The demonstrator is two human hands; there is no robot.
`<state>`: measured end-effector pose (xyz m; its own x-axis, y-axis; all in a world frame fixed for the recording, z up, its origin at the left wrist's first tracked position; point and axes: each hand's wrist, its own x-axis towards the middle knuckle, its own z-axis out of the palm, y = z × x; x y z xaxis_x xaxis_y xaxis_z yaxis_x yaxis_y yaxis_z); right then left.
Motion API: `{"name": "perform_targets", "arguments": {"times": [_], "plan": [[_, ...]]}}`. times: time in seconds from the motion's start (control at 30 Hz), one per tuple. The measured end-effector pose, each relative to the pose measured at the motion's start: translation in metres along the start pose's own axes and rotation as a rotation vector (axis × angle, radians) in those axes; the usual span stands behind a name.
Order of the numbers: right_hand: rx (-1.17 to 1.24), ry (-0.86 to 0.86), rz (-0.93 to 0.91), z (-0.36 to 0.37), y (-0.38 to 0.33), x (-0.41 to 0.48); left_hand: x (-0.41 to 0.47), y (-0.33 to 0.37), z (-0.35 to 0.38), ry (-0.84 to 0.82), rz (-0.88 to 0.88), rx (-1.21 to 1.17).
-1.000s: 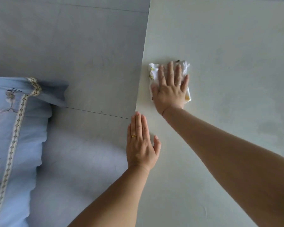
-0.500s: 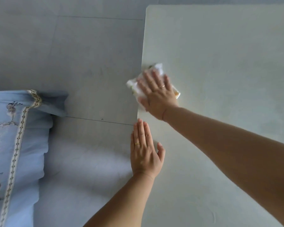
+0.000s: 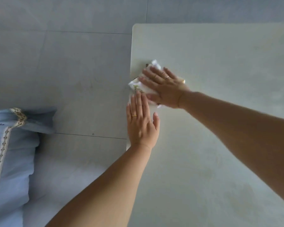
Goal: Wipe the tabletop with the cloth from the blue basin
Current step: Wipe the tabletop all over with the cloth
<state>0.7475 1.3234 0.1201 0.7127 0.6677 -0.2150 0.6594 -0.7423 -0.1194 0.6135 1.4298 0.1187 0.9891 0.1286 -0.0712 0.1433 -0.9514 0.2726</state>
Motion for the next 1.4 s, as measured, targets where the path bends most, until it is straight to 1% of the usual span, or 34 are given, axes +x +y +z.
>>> {"name": "perform_targets", "arguments": {"times": [0.03, 0.1, 0.13, 0.17, 0.2, 0.23, 0.27, 0.3, 0.37, 0.4, 0.43, 0.47, 0.5, 0.53, 0.57, 0.6, 0.63, 0.67, 0.7, 0.77, 0.8, 0.83, 0.87, 0.93, 1.0, 1.03, 1.07, 1.13, 1.17, 1.2, 1.23, 1.27, 1.3, 1.4], "plan": [[0.018, 0.007, 0.050, -0.003, 0.026, 0.002, -0.001, -0.002, 0.005, -0.026, 0.011, -0.002], [0.136, 0.055, 0.356, -0.005, 0.062, 0.006, -0.001, -0.005, 0.011, -0.025, 0.030, 0.016], [0.192, 0.086, 0.533, -0.004, 0.064, 0.012, 0.000, -0.005, 0.012, -0.012, 0.031, 0.021], [0.205, 0.129, 0.663, -0.002, 0.052, 0.020, 0.001, -0.004, 0.012, -0.007, 0.026, 0.023], [0.206, 0.165, 0.728, -0.001, 0.032, 0.028, 0.000, -0.003, 0.011, -0.012, 0.022, 0.021], [0.205, 0.178, 0.705, 0.001, 0.009, 0.036, 0.000, -0.002, 0.010, -0.021, 0.019, 0.017], [0.204, 0.167, 0.591, 0.002, -0.011, 0.041, -0.001, -0.001, 0.009, -0.028, 0.017, 0.015], [0.180, 0.129, 0.426, 0.003, -0.025, 0.043, -0.002, 0.000, 0.007, -0.040, 0.013, 0.011], [0.083, 0.044, 0.095, -0.004, -0.013, 0.044, -0.001, 0.001, 0.005, -0.056, 0.002, 0.001], [0.031, 0.025, 0.026, -0.008, 0.008, 0.047, -0.001, 0.001, 0.005, -0.056, 0.000, 0.002], [0.014, 0.020, 0.046, -0.010, 0.031, 0.051, -0.001, 0.000, 0.006, -0.053, 0.000, 0.009], [0.040, 0.032, 0.150, -0.013, 0.052, 0.056, 0.000, -0.001, 0.006, -0.050, 0.001, 0.014], [0.102, 0.055, 0.315, -0.015, 0.067, 0.060, 0.001, -0.001, 0.007, -0.047, 0.001, 0.017], [0.171, 0.082, 0.490, -0.016, 0.070, 0.066, 0.001, -0.001, 0.007, -0.045, 0.002, 0.017], [0.197, 0.113, 0.618, -0.015, 0.058, 0.074, 0.001, -0.001, 0.008, -0.042, 0.004, 0.017], [0.194, 0.141, 0.672, -0.015, 0.038, 0.083, 0.001, -0.001, 0.008, -0.042, 0.005, 0.017], [0.184, 0.145, 0.633, -0.014, 0.015, 0.090, 0.001, -0.001, 0.007, -0.041, 0.004, 0.016], [0.170, 0.129, 0.509, -0.013, -0.005, 0.094, 0.001, -0.001, 0.007, -0.041, 0.001, 0.015], [0.141, 0.095, 0.339, -0.011, -0.019, 0.094, 0.001, -0.001, 0.006, -0.045, -0.004, 0.016], [0.059, 0.014, 0.044, -0.016, -0.008, 0.093, 0.001, 0.000, 0.006, -0.056, -0.004, 0.017], [0.028, 0.010, -0.003, -0.019, 0.012, 0.097, 0.001, 0.000, 0.006, -0.055, 0.000, 0.018], [0.024, 0.018, 0.031, -0.021, 0.035, 0.103, 0.001, 0.000, 0.007, -0.050, 0.004, 0.019], [0.043, 0.029, 0.130, -0.024, 0.057, 0.109, 0.001, 0.000, 0.008, -0.044, 0.007, 0.020], [0.120, 0.055, 0.405, -0.030, 0.087, 0.118, 0.001, -0.002, 0.009, -0.037, 0.010, 0.022], [0.163, 0.102, 0.599, -0.031, 0.075, 0.132, 0.002, -0.002, 0.010, -0.036, 0.009, 0.028], [0.173, 0.111, 0.632, -0.032, 0.056, 0.138, 0.002, -0.002, 0.009, -0.039, 0.008, 0.031], [0.183, 0.101, 0.594, -0.033, 0.038, 0.143, 0.001, -0.001, 0.008, -0.039, 0.009, 0.030], [0.145, 0.051, 0.351, -0.031, 0.012, 0.144, 0.001, 0.000, 0.007, -0.037, 0.014, 0.022], [0.122, 0.020, 0.224, -0.031, 0.013, 0.140, 0.001, -0.001, 0.007, -0.040, 0.016, 0.018], [0.106, 0.006, 0.141, -0.033, 0.024, 0.135, 0.001, -0.001, 0.007, -0.039, 0.017, 0.016], [0.106, 0.020, 0.127, -0.035, 0.042, 0.129, 0.001, -0.002, 0.008, -0.032, 0.019, 0.017], [0.125, 0.049, 0.186, -0.034, 0.064, 0.119, 0.002, -0.003, 0.009, -0.026, 0.018, 0.021], [0.146, 0.078, 0.293, -0.033, 0.089, 0.106, 0.002, -0.003, 0.010, -0.022, 0.017, 0.024], [0.169, 0.102, 0.674, -0.029, 0.155, 0.061, 0.002, -0.004, 0.011, -0.021, 0.022, 0.026]]}}
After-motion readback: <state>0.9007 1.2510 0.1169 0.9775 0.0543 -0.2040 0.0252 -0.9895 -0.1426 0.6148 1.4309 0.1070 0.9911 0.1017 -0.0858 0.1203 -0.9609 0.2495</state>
